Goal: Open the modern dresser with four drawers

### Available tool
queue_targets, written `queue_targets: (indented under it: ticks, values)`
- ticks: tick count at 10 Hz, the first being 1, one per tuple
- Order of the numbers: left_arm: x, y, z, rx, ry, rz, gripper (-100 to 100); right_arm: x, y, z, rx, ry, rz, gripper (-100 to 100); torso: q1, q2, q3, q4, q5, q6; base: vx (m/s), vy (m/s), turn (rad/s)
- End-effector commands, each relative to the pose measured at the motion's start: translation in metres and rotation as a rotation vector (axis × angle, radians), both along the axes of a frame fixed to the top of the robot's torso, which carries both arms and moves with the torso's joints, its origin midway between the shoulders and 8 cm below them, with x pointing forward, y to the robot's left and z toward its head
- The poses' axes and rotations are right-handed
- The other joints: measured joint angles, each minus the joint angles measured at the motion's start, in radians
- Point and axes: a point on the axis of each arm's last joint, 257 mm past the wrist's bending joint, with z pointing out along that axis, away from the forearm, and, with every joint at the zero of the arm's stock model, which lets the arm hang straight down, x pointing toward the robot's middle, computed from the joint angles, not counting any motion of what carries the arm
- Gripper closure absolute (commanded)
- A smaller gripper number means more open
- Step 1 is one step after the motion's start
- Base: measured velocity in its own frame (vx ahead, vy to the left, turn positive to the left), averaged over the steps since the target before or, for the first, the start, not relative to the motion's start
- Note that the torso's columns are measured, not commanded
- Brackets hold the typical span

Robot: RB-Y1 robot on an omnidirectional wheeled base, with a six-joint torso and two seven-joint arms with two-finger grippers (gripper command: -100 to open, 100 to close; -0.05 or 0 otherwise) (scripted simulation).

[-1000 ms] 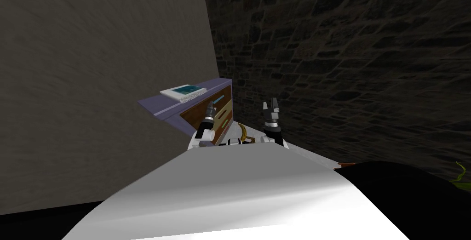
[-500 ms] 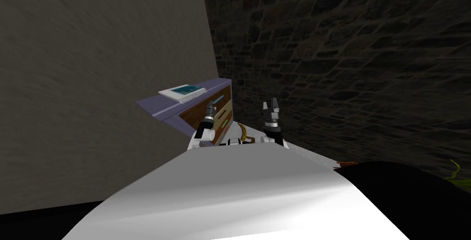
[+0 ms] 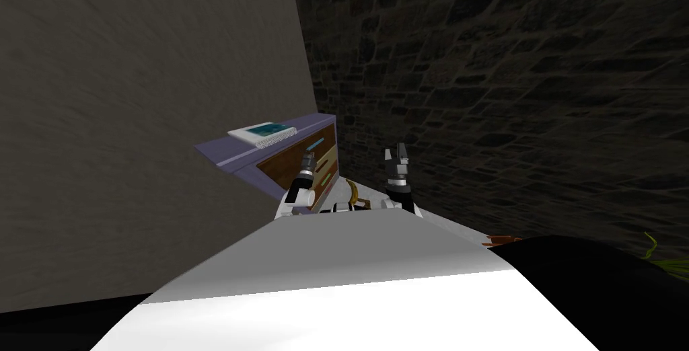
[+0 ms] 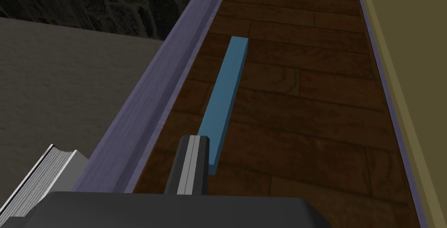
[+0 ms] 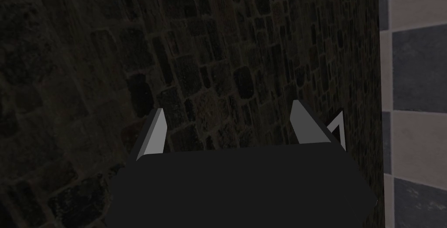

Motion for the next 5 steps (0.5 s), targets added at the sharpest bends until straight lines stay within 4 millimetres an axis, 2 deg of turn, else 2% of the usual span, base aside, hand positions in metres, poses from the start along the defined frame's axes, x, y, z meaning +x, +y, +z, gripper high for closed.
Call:
queue_targets:
  ticks: [1, 2, 3, 5]
  values:
    - [-0.0027, -0.0034, 0.0047, 0.000, 0.000, -0.001, 100, 0.0000, 0.0000, 0.0000, 0.000, 0.000, 0.000, 0, 0.002, 0.000, 0.000, 0.000, 0.001, 0.000, -0.089, -0.176, -0.005]
    - [-0.0020, -0.0025, 0.0041, 0.000, -0.001, -0.001, 100, 0.0000, 0.0000, 0.0000, 0.000, 0.000, 0.000, 0, 0.005, -0.002, -0.001, 0.000, 0.001, 0.000, -0.039, -0.081, 0.002]
    - [-0.0028, -0.0002, 0.0005, 0.037, 0.005, -0.010, -100, 0.0000, -0.0001, 0.0000, 0.000, 0.000, 0.000, 0, 0.011, -0.005, -0.003, -0.001, 0.003, 0.000, -0.009, -0.017, -0.001]
    - [-0.0035, 0.0036, -0.0047, 0.087, 0.012, -0.022, -100, 0.0000, -0.0001, -0.0001, -0.001, 0.000, 0.000, 0, 0.010, -0.006, -0.004, -0.002, 0.003, 0.000, 0.005, 0.016, 0.002]
